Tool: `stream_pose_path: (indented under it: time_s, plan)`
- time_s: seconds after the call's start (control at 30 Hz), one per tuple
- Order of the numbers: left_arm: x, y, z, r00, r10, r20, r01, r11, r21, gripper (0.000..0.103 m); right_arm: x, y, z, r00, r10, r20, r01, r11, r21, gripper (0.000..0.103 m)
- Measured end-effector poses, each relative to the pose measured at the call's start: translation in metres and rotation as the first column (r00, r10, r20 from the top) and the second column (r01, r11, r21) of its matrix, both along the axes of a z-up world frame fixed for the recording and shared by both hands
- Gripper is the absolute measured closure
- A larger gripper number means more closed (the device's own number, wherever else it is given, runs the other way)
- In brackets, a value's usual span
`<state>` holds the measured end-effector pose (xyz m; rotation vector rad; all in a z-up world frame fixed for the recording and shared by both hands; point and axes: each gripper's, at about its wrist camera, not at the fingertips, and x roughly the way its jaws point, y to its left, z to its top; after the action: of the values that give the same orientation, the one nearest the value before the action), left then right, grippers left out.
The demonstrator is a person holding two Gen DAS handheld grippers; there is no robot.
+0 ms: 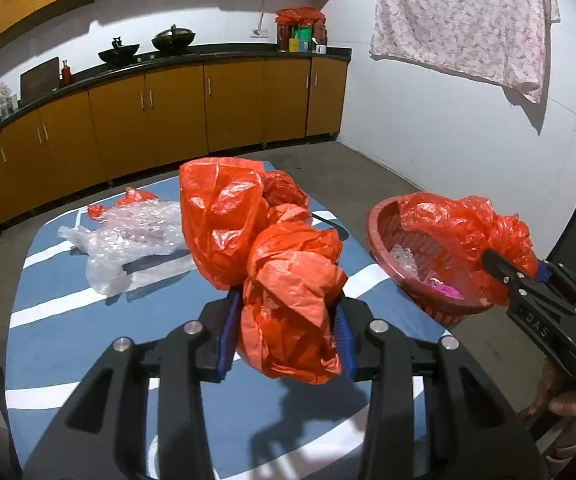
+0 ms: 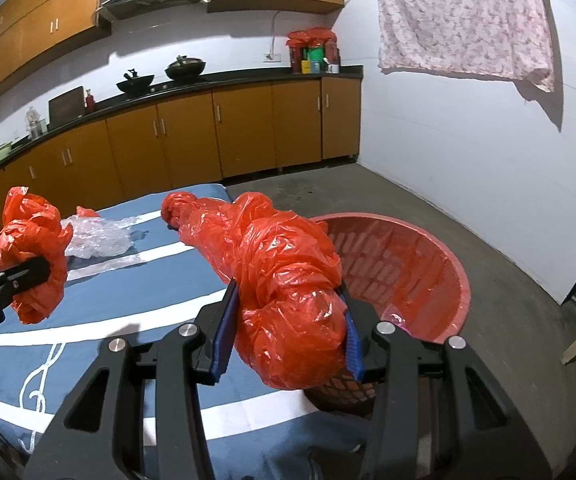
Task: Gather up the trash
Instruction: 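Carry both red bags over the orange basket and open both tools to drop them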
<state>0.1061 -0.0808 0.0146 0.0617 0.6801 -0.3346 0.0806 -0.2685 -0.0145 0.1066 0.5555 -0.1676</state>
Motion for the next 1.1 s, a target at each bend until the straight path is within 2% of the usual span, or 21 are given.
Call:
stream_pose_path:
  time_s: [0.67, 0.87, 1.1]
  plan:
    - [0.012, -0.011, -0.010, 0.998, -0.057, -0.027, 0.057, 0.998, -0.015, 0.063, 0.001, -0.013, -0.007, 0.999, -0.045, -0.020, 0.045, 0.999, 0.007, 0.058]
    - [0.016, -0.015, -0.015, 0.997, -0.072, -0.036, 0.072, 0.997, -0.014, 0.063, 0.002, -0.018, -0.008, 0.998, -0.053, -0.026, 0.054, 0.998, 0.034, 0.058]
    - [0.026, -0.031, -0.016, 0.993, -0.109, -0.052, 0.106, 0.993, -0.052, 0.063, 0.000, -0.033, 0.003, 0.994, -0.105, 0.007, 0.105, 0.994, 0.011, 0.058]
